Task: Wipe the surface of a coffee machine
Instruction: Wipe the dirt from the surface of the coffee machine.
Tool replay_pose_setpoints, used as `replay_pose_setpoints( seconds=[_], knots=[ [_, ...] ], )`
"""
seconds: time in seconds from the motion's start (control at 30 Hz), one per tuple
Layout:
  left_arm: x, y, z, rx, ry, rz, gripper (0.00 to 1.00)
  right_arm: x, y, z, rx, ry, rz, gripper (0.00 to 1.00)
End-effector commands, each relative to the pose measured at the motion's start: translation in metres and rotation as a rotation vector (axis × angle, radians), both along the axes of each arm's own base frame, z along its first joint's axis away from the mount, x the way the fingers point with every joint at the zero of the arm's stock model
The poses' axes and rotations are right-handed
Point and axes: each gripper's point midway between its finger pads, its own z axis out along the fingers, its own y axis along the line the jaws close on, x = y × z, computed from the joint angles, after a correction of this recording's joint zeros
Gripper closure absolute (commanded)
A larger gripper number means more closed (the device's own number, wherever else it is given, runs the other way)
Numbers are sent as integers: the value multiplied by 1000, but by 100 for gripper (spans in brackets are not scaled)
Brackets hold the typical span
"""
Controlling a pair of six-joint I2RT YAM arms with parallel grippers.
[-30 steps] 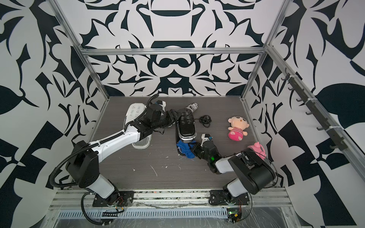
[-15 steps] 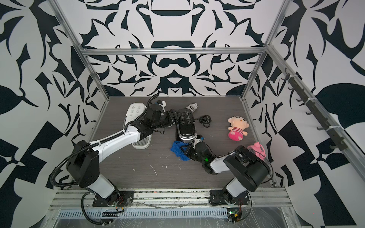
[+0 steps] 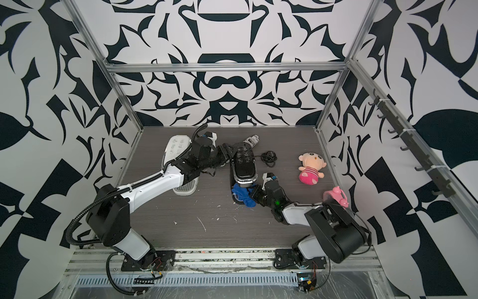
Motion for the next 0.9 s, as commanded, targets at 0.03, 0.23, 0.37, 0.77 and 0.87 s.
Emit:
replay_pose_setpoints(
  seconds=[0.03,0.23,0.37,0.77,0.87],
  knots=[
    [-36,11,-89,182,226,-48,28,-12,-17,-16,-161,62,2,100],
    [-38,11,-93,168,238,-48,29,-37,25,-17,-102,71,87,100],
    [-37,10,-93,173,236,-51,29,-42,44,-21,-80,79,136,100],
    [-34,12,-86,185,214,-42,29,3,-27,20,-96,-13,-1,100],
    [-35,13,-89,193,219,-43,29,15,-28,51,-75,-89,9,100]
  ],
)
